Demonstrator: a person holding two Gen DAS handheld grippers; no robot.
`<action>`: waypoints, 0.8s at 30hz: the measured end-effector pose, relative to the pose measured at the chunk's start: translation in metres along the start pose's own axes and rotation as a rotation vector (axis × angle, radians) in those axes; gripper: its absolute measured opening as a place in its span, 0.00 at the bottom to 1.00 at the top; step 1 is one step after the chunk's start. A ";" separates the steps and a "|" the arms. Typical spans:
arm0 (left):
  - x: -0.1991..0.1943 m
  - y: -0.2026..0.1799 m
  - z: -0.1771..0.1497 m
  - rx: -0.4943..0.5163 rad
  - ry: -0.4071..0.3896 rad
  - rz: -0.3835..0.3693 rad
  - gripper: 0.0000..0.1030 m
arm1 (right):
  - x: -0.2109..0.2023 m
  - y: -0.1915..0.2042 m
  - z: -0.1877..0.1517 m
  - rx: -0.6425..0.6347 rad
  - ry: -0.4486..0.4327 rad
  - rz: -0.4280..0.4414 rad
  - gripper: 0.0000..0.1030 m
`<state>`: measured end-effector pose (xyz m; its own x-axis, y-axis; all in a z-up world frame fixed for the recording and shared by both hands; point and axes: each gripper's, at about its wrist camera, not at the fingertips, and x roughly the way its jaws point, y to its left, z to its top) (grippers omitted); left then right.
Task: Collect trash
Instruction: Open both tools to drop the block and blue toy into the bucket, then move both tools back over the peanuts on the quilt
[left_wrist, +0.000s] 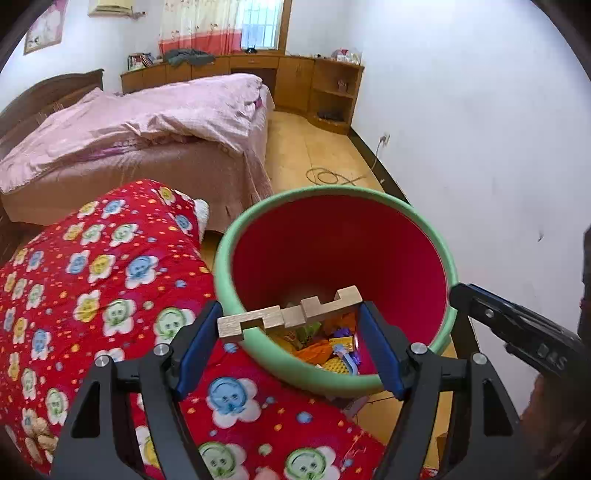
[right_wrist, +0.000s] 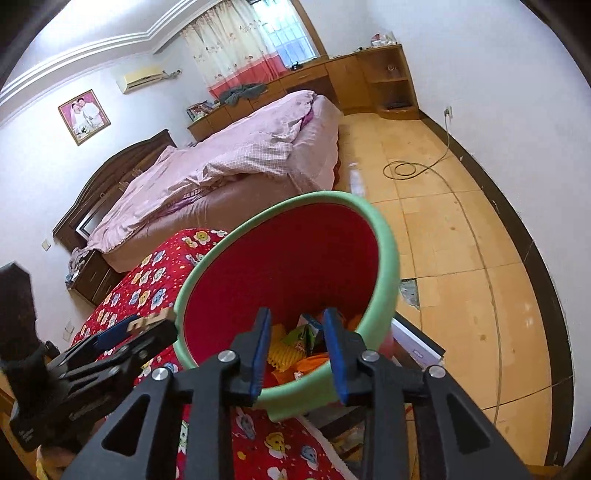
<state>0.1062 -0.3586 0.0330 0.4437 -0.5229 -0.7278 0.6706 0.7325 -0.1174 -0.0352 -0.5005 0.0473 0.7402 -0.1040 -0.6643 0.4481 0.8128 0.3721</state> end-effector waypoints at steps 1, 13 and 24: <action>0.004 0.000 0.001 0.001 0.007 -0.006 0.73 | -0.002 -0.003 -0.001 0.007 -0.001 -0.002 0.32; 0.000 -0.001 -0.004 -0.026 0.010 -0.023 0.83 | -0.011 -0.014 -0.008 0.028 0.000 -0.015 0.43; -0.050 0.031 -0.022 -0.122 -0.013 0.035 0.83 | -0.023 0.020 -0.021 -0.029 0.001 0.030 0.64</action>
<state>0.0916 -0.3004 0.0504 0.4738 -0.5011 -0.7241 0.5778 0.7975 -0.1738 -0.0543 -0.4695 0.0566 0.7525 -0.0790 -0.6538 0.4110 0.8320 0.3725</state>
